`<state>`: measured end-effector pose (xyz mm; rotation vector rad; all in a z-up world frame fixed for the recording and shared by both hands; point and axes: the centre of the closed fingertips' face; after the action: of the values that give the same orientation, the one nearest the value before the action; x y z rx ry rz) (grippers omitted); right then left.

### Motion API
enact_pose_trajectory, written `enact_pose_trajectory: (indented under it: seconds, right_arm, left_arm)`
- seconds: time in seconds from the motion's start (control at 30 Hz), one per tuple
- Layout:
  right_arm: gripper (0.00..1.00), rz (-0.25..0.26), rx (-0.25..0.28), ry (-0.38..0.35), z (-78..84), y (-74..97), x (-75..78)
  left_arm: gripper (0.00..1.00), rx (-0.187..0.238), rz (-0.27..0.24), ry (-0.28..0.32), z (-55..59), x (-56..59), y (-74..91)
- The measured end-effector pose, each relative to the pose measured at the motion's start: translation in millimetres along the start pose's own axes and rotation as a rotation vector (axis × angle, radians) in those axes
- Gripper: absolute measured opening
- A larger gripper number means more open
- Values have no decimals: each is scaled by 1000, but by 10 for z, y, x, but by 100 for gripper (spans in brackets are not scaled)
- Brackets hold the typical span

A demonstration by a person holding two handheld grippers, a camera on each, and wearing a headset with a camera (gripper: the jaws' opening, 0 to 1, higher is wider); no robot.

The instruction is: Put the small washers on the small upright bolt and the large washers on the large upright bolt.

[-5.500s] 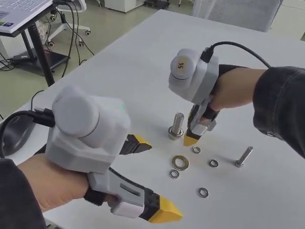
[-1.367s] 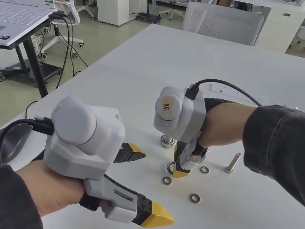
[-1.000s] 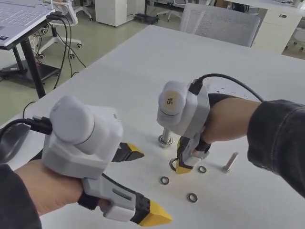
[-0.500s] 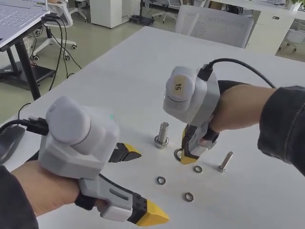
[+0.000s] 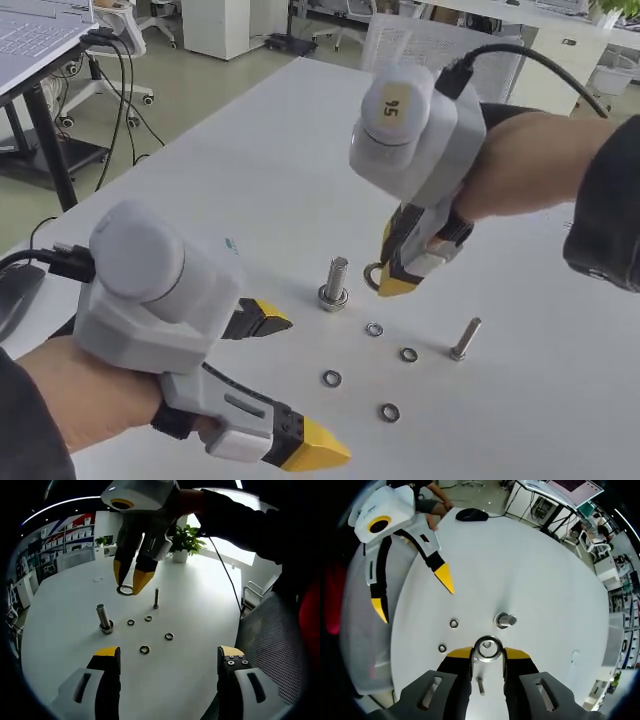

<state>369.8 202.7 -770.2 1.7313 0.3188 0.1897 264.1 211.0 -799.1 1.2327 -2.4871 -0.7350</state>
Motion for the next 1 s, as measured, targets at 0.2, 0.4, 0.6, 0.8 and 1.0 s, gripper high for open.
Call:
enact_pose_trajectory:
  seconds: [0.2,0.4,0.6,0.8,1.0]
  right_arm:
    - [24,18,2,22,-115,75,95]
    - [24,26,-6,36,-198,54,201]
    - [24,23,-9,48,-248,22,287]
    - [24,14,-8,57,-289,-22,311]
    - [24,4,-13,59,-288,-102,335]
  left_arm:
    - [79,1,-3,0,5,-10,2]
    - [79,4,-10,3,16,-26,16]
    - [79,-2,-12,6,40,-22,15]
    - [79,-6,-14,11,64,-19,12]
    - [79,-9,-17,13,82,-6,13]
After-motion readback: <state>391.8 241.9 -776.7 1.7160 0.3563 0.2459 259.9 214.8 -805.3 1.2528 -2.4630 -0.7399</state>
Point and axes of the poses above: the centre of the closed fingertips' face, and the gripper's own axes: y roughly backward along the fingers, x roughly to its right, z roughly out of its underside, and after that the axes turned 13 degrees about -z, right-handed
